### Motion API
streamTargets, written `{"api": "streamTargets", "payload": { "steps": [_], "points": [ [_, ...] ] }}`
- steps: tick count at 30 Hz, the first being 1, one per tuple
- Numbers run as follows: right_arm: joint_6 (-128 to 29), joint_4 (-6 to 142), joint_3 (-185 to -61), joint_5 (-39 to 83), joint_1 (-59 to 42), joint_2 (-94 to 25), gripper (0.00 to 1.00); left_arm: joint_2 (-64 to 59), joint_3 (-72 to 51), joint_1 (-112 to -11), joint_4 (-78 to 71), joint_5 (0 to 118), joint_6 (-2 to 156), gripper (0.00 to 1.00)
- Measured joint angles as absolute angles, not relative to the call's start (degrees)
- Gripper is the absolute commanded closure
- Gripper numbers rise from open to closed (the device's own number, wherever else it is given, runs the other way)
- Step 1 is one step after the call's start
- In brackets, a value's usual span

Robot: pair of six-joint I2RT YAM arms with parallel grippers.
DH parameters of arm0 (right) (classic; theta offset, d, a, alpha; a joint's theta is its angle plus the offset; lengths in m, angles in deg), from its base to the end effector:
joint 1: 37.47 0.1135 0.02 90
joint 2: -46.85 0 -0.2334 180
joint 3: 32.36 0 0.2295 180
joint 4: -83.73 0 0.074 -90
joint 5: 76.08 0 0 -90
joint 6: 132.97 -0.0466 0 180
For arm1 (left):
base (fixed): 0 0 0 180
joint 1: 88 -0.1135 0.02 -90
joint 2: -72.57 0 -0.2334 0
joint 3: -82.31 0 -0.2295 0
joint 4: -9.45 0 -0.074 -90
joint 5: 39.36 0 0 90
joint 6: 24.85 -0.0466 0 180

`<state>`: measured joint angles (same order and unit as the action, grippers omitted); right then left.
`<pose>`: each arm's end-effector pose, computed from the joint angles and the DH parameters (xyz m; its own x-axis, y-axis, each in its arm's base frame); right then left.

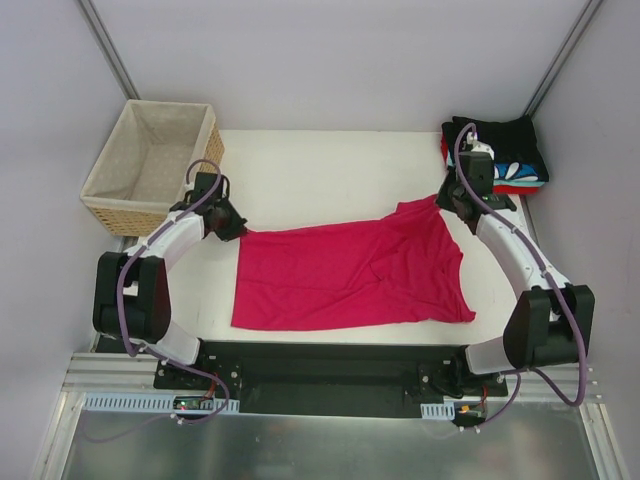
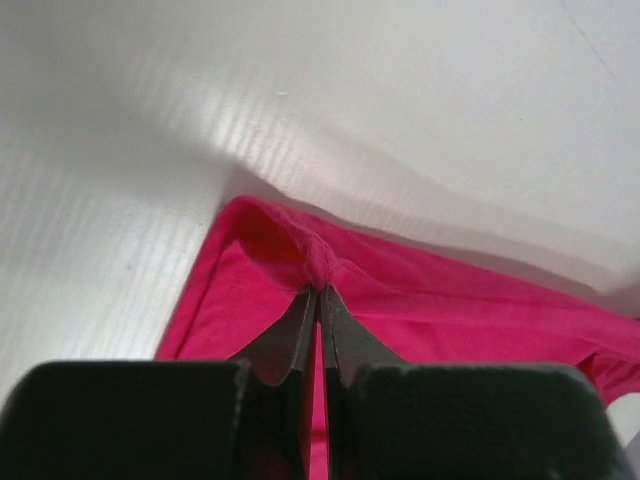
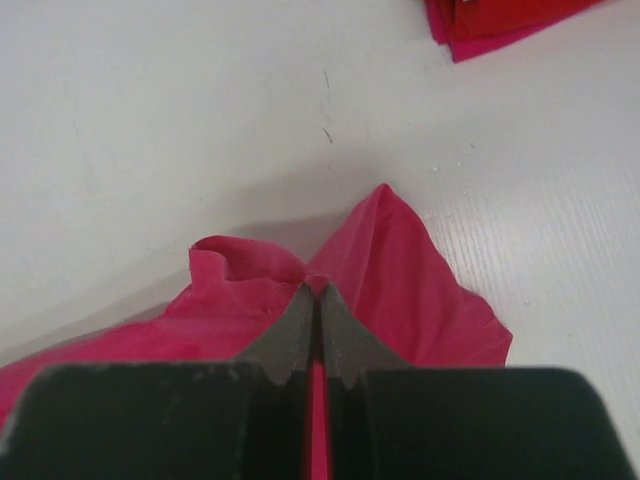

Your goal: Fold and stack the t-shirts

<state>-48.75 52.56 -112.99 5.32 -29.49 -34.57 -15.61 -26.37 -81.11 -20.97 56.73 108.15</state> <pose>0.3144 0.0370 0.2776 -0.5227 0.0273 -0.8521 0.0412 0.9991 0.0067 0.3110 -0.0426 0.1918 -0.6635 -0.6029 -0.4430 -0.3579 0.7758 -0.5197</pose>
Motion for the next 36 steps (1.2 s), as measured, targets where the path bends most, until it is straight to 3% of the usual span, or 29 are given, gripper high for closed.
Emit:
{"api": "streamTargets", "payload": {
  "steps": [10,20,36],
  "points": [
    [-49.9,51.9,-105.2,4.0,-29.5,-33.1,0.99,-13.1,-29.7,-82.1,-21.4,54.5,107.7,1.00],
    [-52.4,49.7,-100.5,-2.2,-29.3,-22.6,0.99,-11.7,-31.8,-82.1,-21.3,54.5,107.8,1.00],
    [-55.8,44.6,-89.9,-7.4,-26.7,-14.4,0.99,3.8,-44.0,-82.1,-21.9,54.3,109.2,1.00]
  ]
}}
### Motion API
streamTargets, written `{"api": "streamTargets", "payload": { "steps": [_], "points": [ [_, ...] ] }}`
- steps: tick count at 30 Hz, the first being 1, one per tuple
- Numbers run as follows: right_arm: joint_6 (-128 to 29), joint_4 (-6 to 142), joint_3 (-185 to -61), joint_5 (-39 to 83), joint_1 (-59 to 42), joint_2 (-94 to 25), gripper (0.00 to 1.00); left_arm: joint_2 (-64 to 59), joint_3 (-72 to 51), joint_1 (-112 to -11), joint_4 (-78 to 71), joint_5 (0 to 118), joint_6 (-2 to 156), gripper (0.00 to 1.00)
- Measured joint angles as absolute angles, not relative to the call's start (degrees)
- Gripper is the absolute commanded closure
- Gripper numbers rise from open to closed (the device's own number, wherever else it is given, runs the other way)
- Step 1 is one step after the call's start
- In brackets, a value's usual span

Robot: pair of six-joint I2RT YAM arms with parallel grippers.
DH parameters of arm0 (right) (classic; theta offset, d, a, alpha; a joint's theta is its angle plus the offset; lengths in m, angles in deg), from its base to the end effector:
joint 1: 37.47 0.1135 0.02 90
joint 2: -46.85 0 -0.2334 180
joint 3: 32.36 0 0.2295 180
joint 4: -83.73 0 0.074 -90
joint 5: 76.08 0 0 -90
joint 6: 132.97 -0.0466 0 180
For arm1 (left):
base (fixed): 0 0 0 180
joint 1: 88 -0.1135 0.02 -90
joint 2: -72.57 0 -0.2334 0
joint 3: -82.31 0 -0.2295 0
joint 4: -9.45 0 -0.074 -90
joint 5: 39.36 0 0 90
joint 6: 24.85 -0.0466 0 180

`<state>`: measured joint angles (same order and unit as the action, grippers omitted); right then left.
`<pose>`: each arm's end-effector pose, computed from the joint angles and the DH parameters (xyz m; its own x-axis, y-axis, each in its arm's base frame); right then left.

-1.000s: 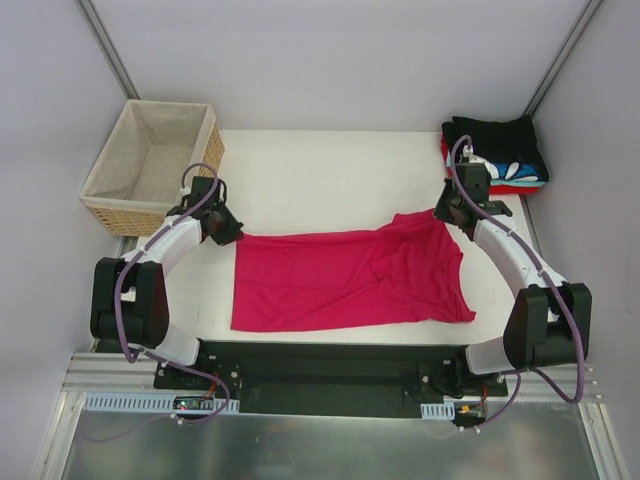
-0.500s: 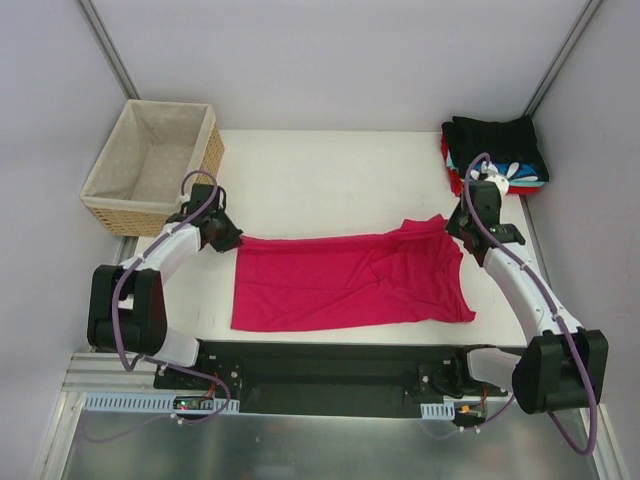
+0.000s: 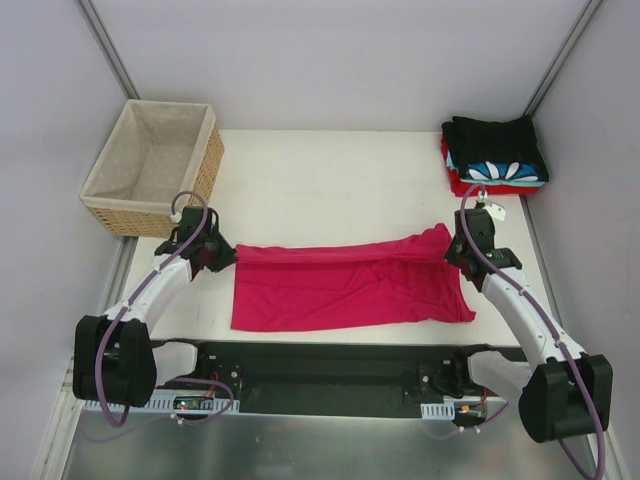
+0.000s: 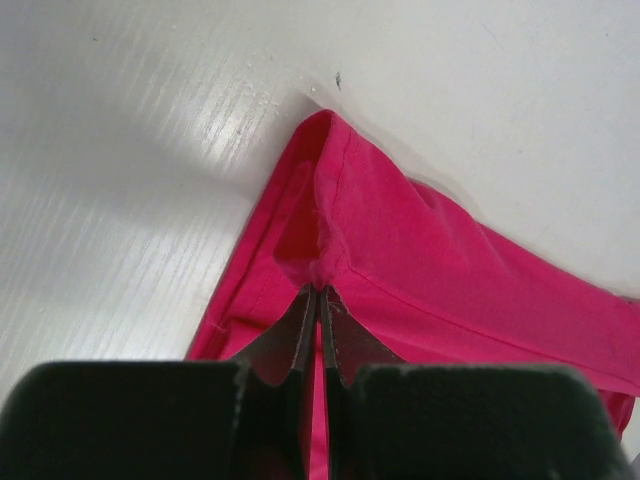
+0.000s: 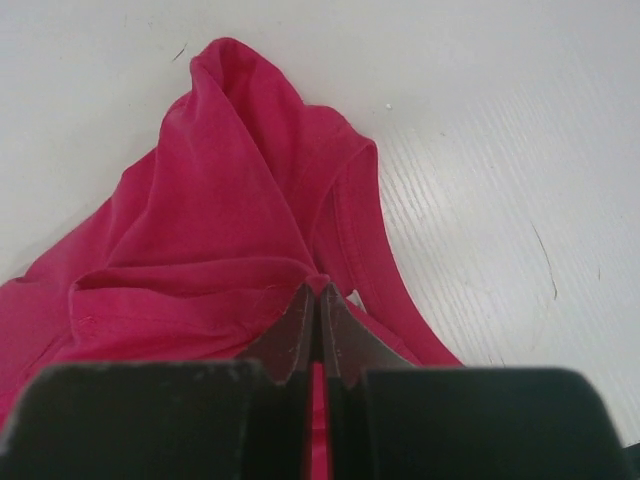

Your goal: Fold and stack the t-shirts

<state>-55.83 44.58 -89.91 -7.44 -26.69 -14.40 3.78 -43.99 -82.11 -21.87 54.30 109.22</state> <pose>0.2221 0.0250 0.2235 -0.6317 0.0907 -0.7699 0.2346 0.9689 -0.0783 0.2387 -0.0276 0.1841 -0.6193 -0.6339 -0.4632 -0.3961 0.7617 -0.5128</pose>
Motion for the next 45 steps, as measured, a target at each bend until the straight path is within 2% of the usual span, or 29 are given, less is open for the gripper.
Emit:
{"api": "streamTargets", "payload": {
  "steps": [19,38,39,40,41,43,44,45],
  "points": [
    [-57.8,42.2,-85.1,-9.9,-24.4,-10.3,0.99,16.1,-50.2,-82.0,-25.2,55.1,109.7,1.00],
    [-61.2,37.7,-79.5,-10.5,-24.1,-2.2,0.99,20.4,-54.4,-81.9,-27.7,55.1,109.8,1.00],
    [-61.4,37.6,-79.4,-10.5,-24.1,-2.0,0.99,20.5,-54.4,-81.9,-27.7,55.1,109.9,0.98],
    [-61.8,37.6,-79.1,-10.5,-24.1,-1.8,0.99,20.7,-54.4,-81.9,-27.8,55.1,109.9,0.84],
    [-62.0,37.6,-78.7,-10.5,-24.0,-1.7,0.99,20.8,-54.4,-81.7,-27.9,55.1,110.0,0.61],
    [-62.6,37.6,-77.8,-10.5,-23.9,-1.5,0.99,21.2,-54.8,-81.5,-27.8,55.1,109.8,0.47],
    [-62.8,37.5,-77.4,-10.4,-23.9,-1.5,0.87,21.5,-55.2,-81.3,-27.9,55.1,110.5,0.40],
    [-63.2,37.4,-76.9,-10.3,-23.9,-1.5,0.78,21.9,-55.6,-81.2,-28.1,55.1,110.6,0.25]
  ]
}}
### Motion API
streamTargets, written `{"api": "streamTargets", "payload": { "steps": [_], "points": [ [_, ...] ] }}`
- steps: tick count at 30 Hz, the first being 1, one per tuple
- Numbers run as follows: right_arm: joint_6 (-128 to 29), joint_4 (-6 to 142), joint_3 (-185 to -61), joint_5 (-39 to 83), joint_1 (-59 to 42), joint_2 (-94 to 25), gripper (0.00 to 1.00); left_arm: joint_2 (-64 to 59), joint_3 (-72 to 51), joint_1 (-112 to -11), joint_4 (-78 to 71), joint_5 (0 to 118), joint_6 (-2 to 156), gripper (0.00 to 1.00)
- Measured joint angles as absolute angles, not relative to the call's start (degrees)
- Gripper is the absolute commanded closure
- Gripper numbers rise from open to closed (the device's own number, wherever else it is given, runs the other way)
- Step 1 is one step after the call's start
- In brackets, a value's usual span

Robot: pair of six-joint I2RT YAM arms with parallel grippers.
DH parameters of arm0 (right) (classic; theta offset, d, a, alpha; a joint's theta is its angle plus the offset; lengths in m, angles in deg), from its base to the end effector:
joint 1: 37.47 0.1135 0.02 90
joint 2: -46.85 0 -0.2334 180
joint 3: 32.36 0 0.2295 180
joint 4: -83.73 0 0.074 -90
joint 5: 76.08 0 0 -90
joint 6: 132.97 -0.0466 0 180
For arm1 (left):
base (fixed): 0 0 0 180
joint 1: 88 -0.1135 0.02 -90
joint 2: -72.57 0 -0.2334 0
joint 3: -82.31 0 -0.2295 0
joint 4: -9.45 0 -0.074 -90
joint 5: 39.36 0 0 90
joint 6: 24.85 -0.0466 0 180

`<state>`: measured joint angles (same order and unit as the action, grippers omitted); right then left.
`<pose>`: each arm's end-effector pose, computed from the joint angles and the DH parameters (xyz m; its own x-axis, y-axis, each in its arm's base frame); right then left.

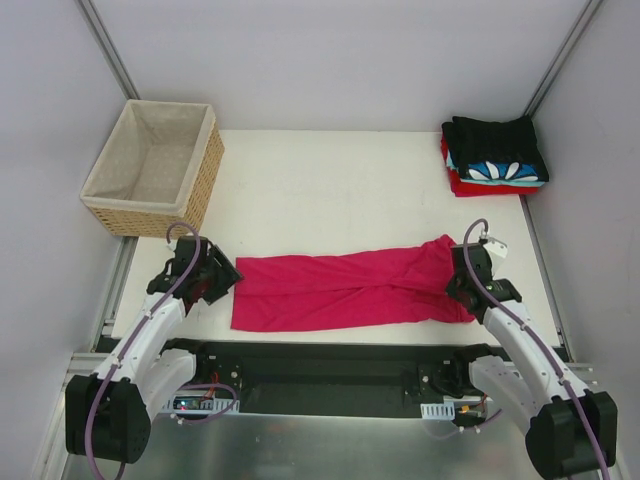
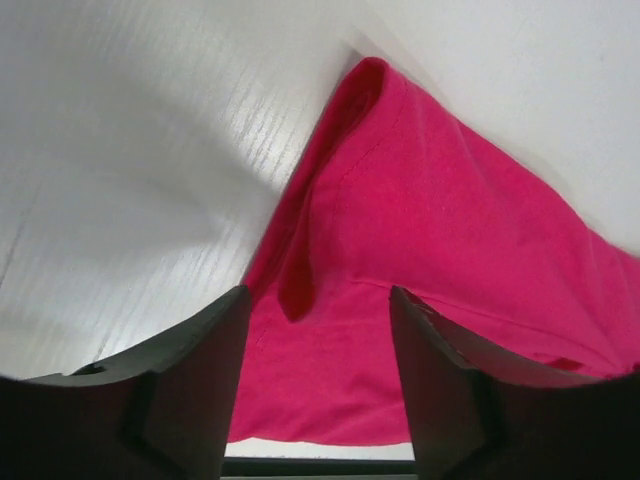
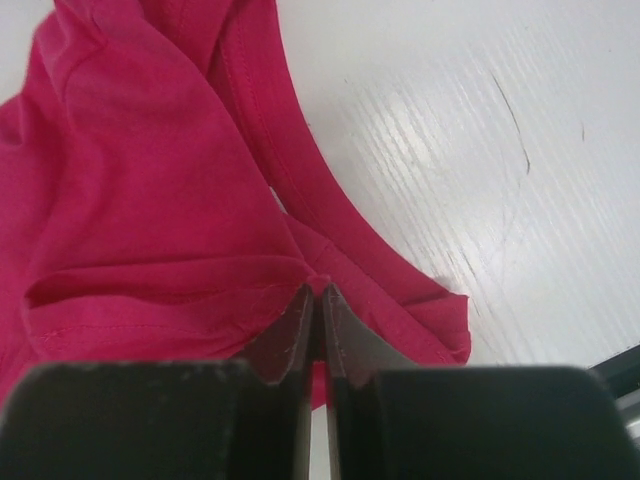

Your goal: Fold and stack the t-shirts

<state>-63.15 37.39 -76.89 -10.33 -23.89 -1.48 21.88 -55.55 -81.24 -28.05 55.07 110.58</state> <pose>0.1683 0.0210 0.1832 -0.6859 0.1579 -0.7103 0.2966 0.9521 -0.0748 0.1810 -0.0251 0.1732 -0.6233 -0.6414 -0.4474 -0.3896 0.7508 -0.5334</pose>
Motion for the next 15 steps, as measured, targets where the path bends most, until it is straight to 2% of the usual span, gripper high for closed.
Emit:
{"api": "streamTargets", "payload": {
  "steps": [1,2,4,5,11,15],
  "points": [
    [-63.5,37.3,-76.4,-10.2,-23.9,-1.5,0.67,22.2,-56.0,-81.2,-28.2,55.1,110.6,0.22],
    [-63.9,37.1,-76.1,-10.2,-23.8,-1.4,0.44,22.6,-56.3,-81.2,-28.5,55.1,110.6,0.19],
    [-64.6,36.5,-75.7,-9.8,-23.8,-1.2,0.21,23.4,-56.8,-81.2,-29.1,55.1,110.8,0.17],
    [-65.0,36.3,-75.7,-9.9,-23.8,-1.0,0.04,23.9,-56.9,-81.2,-29.2,55.1,110.8,0.17],
    [-64.4,34.2,-77.0,-11.1,-23.6,1.4,0.03,26.6,-56.8,-81.2,-30.5,54.9,110.8,0.17],
    [-63.0,34.0,-83.2,-12.1,-23.6,-0.7,0.03,22.7,-51.8,-81.2,-31.8,54.7,110.4,0.17]
  ]
}}
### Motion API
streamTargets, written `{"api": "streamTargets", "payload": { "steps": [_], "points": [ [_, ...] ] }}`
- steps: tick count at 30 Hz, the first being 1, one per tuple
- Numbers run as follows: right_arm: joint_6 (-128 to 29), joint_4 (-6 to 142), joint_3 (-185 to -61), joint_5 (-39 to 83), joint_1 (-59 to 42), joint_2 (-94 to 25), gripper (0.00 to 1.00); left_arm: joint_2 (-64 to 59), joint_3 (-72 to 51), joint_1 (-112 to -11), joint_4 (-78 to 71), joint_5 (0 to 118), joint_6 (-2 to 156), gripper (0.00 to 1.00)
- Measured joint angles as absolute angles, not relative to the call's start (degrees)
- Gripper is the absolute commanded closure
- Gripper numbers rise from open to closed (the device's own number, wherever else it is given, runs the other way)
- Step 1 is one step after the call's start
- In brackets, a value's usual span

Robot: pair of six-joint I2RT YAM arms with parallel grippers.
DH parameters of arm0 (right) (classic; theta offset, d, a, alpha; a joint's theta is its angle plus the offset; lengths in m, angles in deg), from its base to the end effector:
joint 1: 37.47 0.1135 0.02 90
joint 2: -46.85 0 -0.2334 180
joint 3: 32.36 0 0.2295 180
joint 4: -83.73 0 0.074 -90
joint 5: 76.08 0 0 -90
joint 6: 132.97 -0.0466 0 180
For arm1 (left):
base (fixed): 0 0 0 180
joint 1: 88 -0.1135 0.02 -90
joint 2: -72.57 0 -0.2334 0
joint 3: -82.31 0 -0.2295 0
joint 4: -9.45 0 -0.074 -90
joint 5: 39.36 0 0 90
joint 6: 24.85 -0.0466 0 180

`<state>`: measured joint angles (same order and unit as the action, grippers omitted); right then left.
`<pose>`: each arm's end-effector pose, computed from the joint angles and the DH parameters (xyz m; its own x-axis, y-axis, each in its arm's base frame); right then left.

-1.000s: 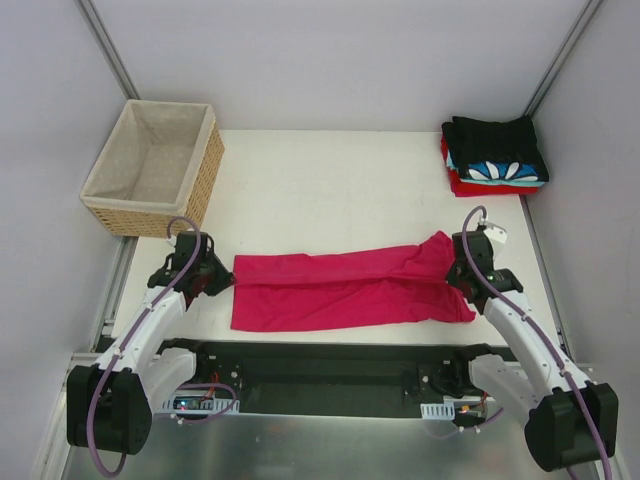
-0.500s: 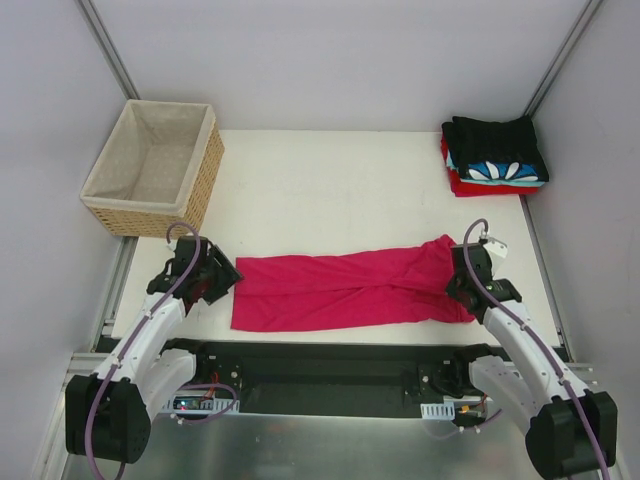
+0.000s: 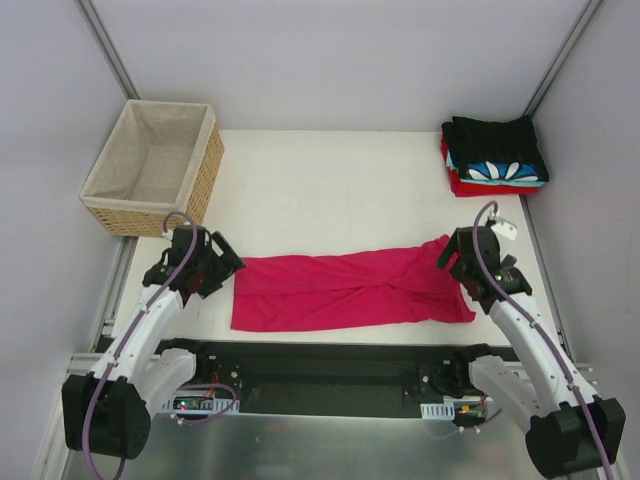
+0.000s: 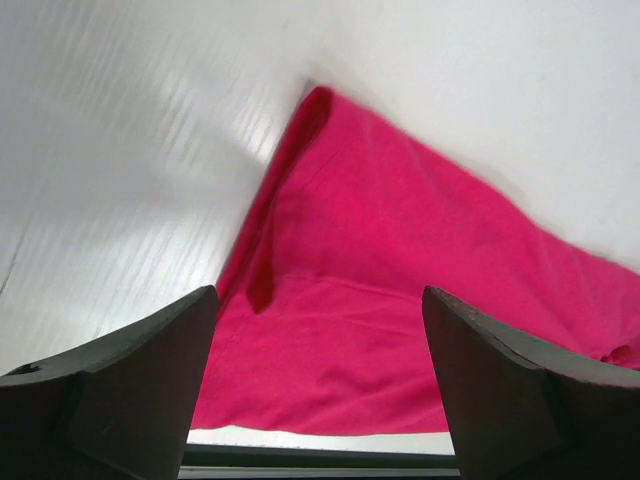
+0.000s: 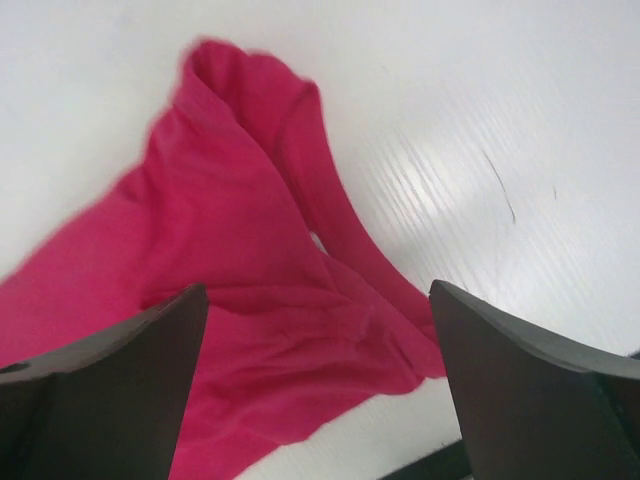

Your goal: Fold and stack the t-shirts

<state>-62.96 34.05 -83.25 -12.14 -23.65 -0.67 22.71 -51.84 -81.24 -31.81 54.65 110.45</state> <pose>0.1714 0.0211 0.2153 -0.6325 0.1607 -0.7577 0.3153 0.9469 -0.0624 0.1816 -0.0248 0.1903 -0.6144 -0.6412 -0.4597 -0.3845 0.7522 -0.5352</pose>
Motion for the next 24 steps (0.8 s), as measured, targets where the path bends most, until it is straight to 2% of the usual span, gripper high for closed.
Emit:
{"api": "streamTargets", "payload": {
  "steps": [6,11,24],
  "points": [
    [-60.3,39.9,-96.0,-10.8,-23.6,-15.7,0.03,12.0,-42.0,-81.2,-29.8,54.7,109.6,0.18],
    [-60.3,43.4,-98.4,-7.6,-23.4,-26.8,0.03,6.1,-39.6,-80.4,-27.0,55.0,109.6,0.19],
    [-60.3,46.5,-99.5,-5.6,-23.0,-35.4,0.03,-1.8,-41.9,-74.8,-19.3,59.0,113.9,0.20]
  ]
}}
